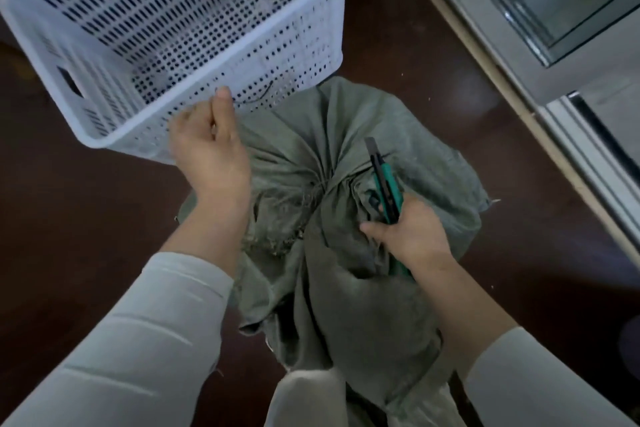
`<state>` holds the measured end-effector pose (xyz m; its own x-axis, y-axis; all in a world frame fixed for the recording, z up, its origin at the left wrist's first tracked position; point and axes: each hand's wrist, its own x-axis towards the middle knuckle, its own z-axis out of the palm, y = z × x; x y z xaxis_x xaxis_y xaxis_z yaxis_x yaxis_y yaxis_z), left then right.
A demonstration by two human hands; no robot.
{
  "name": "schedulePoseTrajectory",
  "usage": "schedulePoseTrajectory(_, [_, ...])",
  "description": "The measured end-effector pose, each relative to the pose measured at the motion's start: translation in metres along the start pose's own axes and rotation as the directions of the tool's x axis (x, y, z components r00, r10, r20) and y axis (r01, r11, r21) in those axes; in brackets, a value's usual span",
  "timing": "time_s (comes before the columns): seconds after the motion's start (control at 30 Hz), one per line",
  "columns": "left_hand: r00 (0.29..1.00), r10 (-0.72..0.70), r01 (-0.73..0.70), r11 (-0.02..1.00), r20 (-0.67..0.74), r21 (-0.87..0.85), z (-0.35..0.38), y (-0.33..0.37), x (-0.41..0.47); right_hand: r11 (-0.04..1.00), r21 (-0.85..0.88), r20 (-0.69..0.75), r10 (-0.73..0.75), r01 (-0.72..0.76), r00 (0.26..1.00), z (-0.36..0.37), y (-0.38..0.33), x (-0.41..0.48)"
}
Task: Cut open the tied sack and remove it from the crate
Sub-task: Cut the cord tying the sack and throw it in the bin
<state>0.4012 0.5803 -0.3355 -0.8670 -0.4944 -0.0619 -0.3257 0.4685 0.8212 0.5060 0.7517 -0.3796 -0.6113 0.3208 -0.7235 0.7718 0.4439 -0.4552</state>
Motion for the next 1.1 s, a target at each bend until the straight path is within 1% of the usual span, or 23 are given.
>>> schedulePoseTrajectory(0.03, [0.999,0.037,-0.035,0.997,-0.030,0.068,-0.001,0.011,0.001,0.999,0.044,-0.053,-0.011,0.013,0.999,-0.008,-0.005,-0.004])
schedulePoseTrajectory(0.07, [0.999,0.040,-0.038,0.995,-0.024,0.093,-0.001,0.022,0.000,0.990,0.132,-0.121,-0.026,0.042,0.992,-0.015,-0.010,-0.007])
schedulePoseTrajectory(0.1, [0.998,0.027,-0.030,0.998,0.051,0.061,-0.001,0.030,-0.002,0.961,0.264,-0.180,-0.038,0.085,0.983,-0.023,-0.016,-0.012])
schedulePoseTrajectory(0.13, [0.985,0.001,-0.003,1.000,0.175,0.014,0.000,0.037,-0.005,0.901,0.413,-0.216,-0.043,0.131,0.976,-0.031,-0.024,-0.017])
schedulePoseTrajectory(0.2, [0.903,-0.073,0.067,0.997,0.424,0.028,0.004,0.051,-0.013,0.721,0.665,-0.215,-0.064,0.194,0.975,-0.046,-0.042,-0.026])
schedulePoseTrajectory(0.23, [0.854,-0.104,0.081,0.994,0.510,0.066,0.007,0.056,-0.018,0.626,0.753,-0.205,-0.068,0.202,0.976,-0.053,-0.050,-0.029])
schedulePoseTrajectory(0.27, [0.808,-0.140,0.109,0.990,0.572,0.089,0.010,0.062,-0.026,0.543,0.818,-0.190,-0.060,0.191,0.980,-0.060,-0.057,-0.033])
schedulePoseTrajectory(0.33, [0.728,-0.164,0.157,0.985,0.666,0.071,0.016,0.072,-0.042,0.427,0.893,-0.145,-0.018,0.139,0.989,-0.071,-0.064,-0.034])
schedulePoseTrajectory(0.4, [0.676,-0.167,0.182,0.982,0.718,0.058,0.023,0.079,-0.057,0.391,0.916,-0.098,0.010,0.086,0.995,-0.077,-0.061,-0.031])
schedulePoseTrajectory(0.5, [0.636,-0.199,0.141,0.980,0.746,0.141,0.034,0.083,-0.069,0.455,0.888,-0.088,0.037,0.061,0.995,-0.085,-0.043,-0.028])
schedulePoseTrajectory(0.53, [0.618,-0.226,0.083,0.971,0.753,0.223,0.039,0.085,-0.073,0.472,0.880,-0.101,0.066,0.059,0.993,-0.089,-0.034,-0.028])
schedulePoseTrajectory(0.57, [0.597,-0.255,-0.030,0.940,0.760,0.340,0.043,0.089,-0.078,0.476,0.878,-0.116,0.104,0.053,0.988,-0.095,-0.023,-0.027])
schedulePoseTrajectory(0.6, [0.579,-0.286,-0.189,0.864,0.763,0.467,0.048,0.093,-0.083,0.463,0.885,-0.127,0.151,0.043,0.980,-0.101,-0.010,-0.025])
schedulePoseTrajectory(0.63, [0.563,-0.306,-0.366,0.741,0.768,0.563,0.053,0.097,-0.088,0.436,0.899,-0.136,0.203,0.035,0.970,-0.109,0.003,-0.024])
schedulePoseTrajectory(0.67, [0.541,-0.326,-0.523,0.591,0.775,0.614,0.058,0.104,-0.095,0.405,0.914,-0.143,0.254,0.029,0.957,-0.117,0.017,-0.022])
schedulePoseTrajectory(0.7, [0.509,-0.357,-0.642,0.449,0.783,0.622,0.065,0.112,-0.104,0.387,0.922,-0.151,0.296,0.026,0.943,-0.125,0.033,-0.020])
schedulePoseTrajectory(0.73, [0.466,-0.396,-0.730,0.333,0.791,0.597,0.073,0.122,-0.116,0.384,0.923,-0.159,0.330,0.022,0.931,-0.133,0.048,-0.018])
schedulePoseTrajectory(0.77, [0.419,-0.423,-0.797,0.252,0.803,0.549,0.083,0.131,-0.131,0.385,0.923,-0.165,0.359,0.015,0.919,-0.143,0.065,-0.017])
schedulePoseTrajectory(0.83, [0.339,-0.421,-0.890,0.146,0.841,0.431,0.108,0.145,-0.164,0.364,0.931,-0.172,0.421,0.008,0.890,-0.162,0.099,-0.017])
schedulePoseTrajectory(0.87, [0.306,-0.396,-0.918,0.120,0.866,0.379,0.121,0.150,-0.183,0.345,0.939,-0.179,0.457,0.012,0.871,-0.172,0.117,-0.018])
schedulePoseTrajectory(0.93, [0.263,-0.335,-0.932,0.156,0.905,0.328,0.147,0.156,-0.222,0.303,0.952,-0.199,0.542,0.031,0.816,-0.193,0.155,-0.021])
schedulePoseTrajectory(1.03, [0.178,-0.304,-0.913,0.303,0.936,0.272,0.190,0.152,-0.284,0.200,0.976,-0.199,0.685,0.082,0.701,-0.220,0.216,-0.029])
schedulePoseTrajectory(1.1, [0.113,-0.293,-0.896,0.383,0.949,0.225,0.217,0.149,-0.332,0.145,0.981,-0.196,0.775,0.132,0.601,-0.236,0.260,-0.035])
